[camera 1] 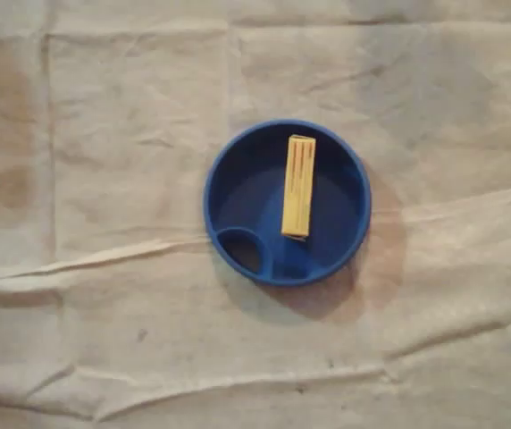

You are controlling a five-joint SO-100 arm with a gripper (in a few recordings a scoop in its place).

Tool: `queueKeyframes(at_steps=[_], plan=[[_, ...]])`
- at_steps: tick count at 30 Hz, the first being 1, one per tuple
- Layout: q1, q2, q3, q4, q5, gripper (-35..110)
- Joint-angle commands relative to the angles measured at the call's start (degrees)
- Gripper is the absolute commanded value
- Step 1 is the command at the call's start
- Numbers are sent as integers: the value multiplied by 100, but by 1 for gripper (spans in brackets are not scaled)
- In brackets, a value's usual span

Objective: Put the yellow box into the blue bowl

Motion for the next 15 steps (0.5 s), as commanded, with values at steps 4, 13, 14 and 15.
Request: queueKeyframes(at_steps=[4, 13, 14, 15], plan=[[18, 448, 158, -202, 369, 0], [-26, 510, 141, -220, 325, 0], [-26, 510, 114, -202, 325, 0], [-26, 510, 88, -202, 325, 0]])
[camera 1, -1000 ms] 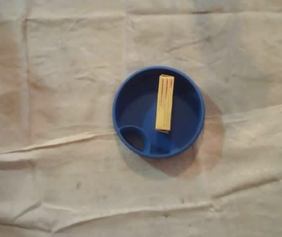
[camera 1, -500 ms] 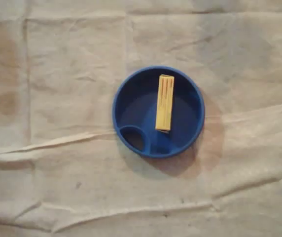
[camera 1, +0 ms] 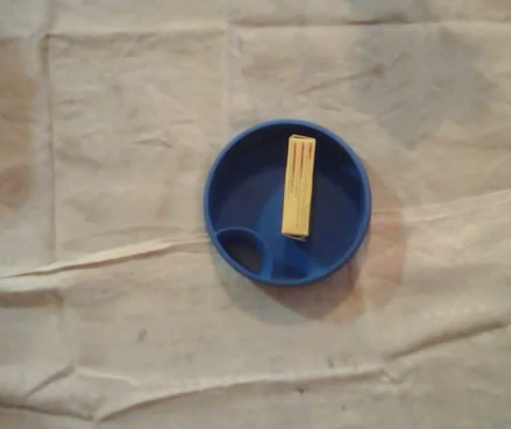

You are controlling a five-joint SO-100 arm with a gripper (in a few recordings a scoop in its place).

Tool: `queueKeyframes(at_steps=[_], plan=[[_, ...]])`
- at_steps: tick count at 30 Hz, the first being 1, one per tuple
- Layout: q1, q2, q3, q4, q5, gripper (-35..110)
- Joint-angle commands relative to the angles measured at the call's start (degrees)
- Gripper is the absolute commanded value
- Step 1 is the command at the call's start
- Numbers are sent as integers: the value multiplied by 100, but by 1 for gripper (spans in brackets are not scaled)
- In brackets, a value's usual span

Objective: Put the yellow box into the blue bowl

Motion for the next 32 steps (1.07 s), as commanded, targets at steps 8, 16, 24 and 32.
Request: queueKeyframes(at_steps=[8, 16, 24, 32], plan=[[35, 237, -492, -193, 141, 0], [35, 237, -510, -211, 817, 0], [35, 237, -404, -211, 826, 0], [35, 237, -413, -211, 826, 0]])
